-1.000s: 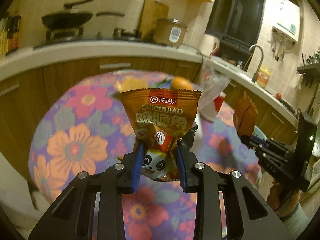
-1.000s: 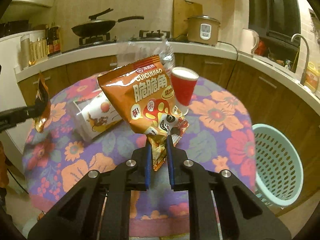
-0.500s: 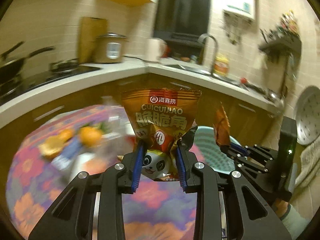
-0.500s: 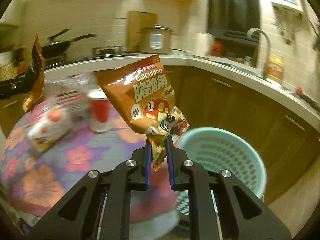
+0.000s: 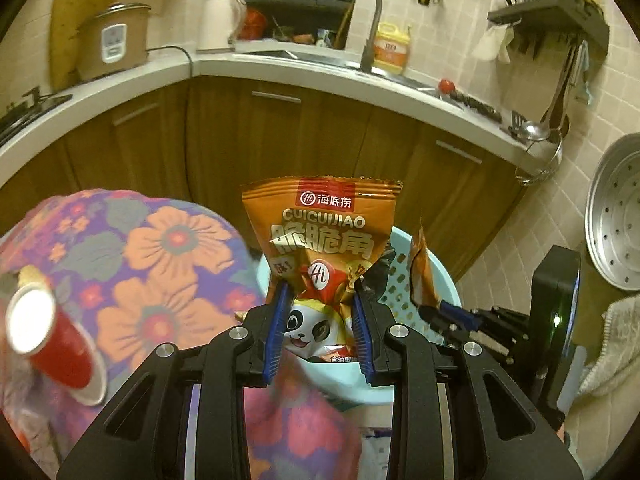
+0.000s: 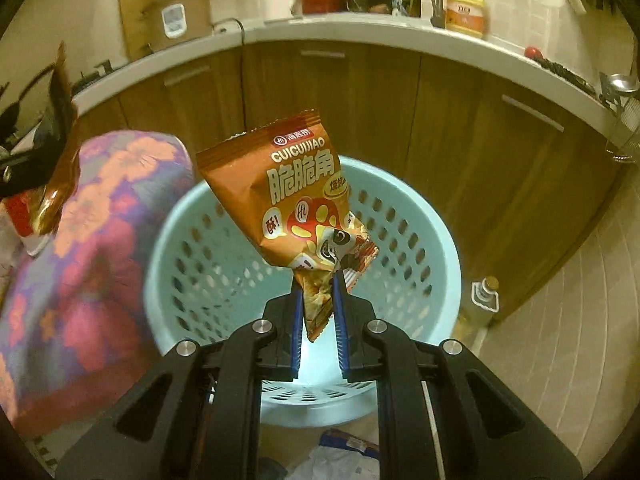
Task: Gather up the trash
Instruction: 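Carry the snack bag over the blue basket and open the right gripper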
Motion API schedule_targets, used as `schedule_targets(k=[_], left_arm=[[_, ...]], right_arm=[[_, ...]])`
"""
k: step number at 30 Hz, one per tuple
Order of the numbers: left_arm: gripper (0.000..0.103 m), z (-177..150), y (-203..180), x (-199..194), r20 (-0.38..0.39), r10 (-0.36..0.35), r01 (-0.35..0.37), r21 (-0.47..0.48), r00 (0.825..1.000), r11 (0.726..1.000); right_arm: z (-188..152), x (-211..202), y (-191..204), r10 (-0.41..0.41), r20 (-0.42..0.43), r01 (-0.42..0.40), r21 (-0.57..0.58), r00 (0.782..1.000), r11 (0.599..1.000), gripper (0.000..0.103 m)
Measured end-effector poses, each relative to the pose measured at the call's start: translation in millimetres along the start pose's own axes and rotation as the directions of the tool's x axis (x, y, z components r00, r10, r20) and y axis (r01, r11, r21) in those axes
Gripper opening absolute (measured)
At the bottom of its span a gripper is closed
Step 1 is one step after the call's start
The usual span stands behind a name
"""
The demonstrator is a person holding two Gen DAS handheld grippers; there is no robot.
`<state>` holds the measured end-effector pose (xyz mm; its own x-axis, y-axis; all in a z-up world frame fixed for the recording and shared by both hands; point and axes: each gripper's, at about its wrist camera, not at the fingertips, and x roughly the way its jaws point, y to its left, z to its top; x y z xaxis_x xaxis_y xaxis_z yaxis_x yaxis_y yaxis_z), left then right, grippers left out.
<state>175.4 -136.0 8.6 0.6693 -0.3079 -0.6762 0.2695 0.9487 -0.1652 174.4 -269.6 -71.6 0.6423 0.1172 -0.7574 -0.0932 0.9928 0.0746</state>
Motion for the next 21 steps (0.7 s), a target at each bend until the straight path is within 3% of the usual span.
schedule_targets(k=[3,5,7,9,12,21], left_arm=[[0.032,2,-4,16,-0.022,-0.009,0.009,0.001,1.0,1.0],[0.044,0,-3,23,-0.035,-0.01,0.01,0.002,0.999,1.0],[0.047,-1,-3,24,-0.033,-0.015,0.015,-0.002,0.999,1.0],[0.048,-2,-1,24,-0.034,-0.02,0.02,-0.006,0.999,1.0],[0.048,-3,0,20,-0.027,-0.023,0.023,-0.008,0.999,1.0],[0.055,-9,2,-19,0.044,-0.026,0.027,-0.028,0.999,0.999]], right_arm=[[3,15,0,0.005,-0.037,-0.005,0.005,0.999,1.0,0.012],[3,21,0,0.014,-0.054,-0.014,0.003,0.998,1.0,0.014],[3,24,1,0.029,-0.073,-0.029,0.006,0.997,1.0,0.018],[2,24,1,0.034,-0.077,-0.033,0.007,0.996,0.999,0.032],[-1,19,1,0.037,-0.065,-0.037,0.007,0.997,0.999,0.043],[6,-18,17,0.054,0.013,-0.054,-0.026,0.998,0.998,0.043]])
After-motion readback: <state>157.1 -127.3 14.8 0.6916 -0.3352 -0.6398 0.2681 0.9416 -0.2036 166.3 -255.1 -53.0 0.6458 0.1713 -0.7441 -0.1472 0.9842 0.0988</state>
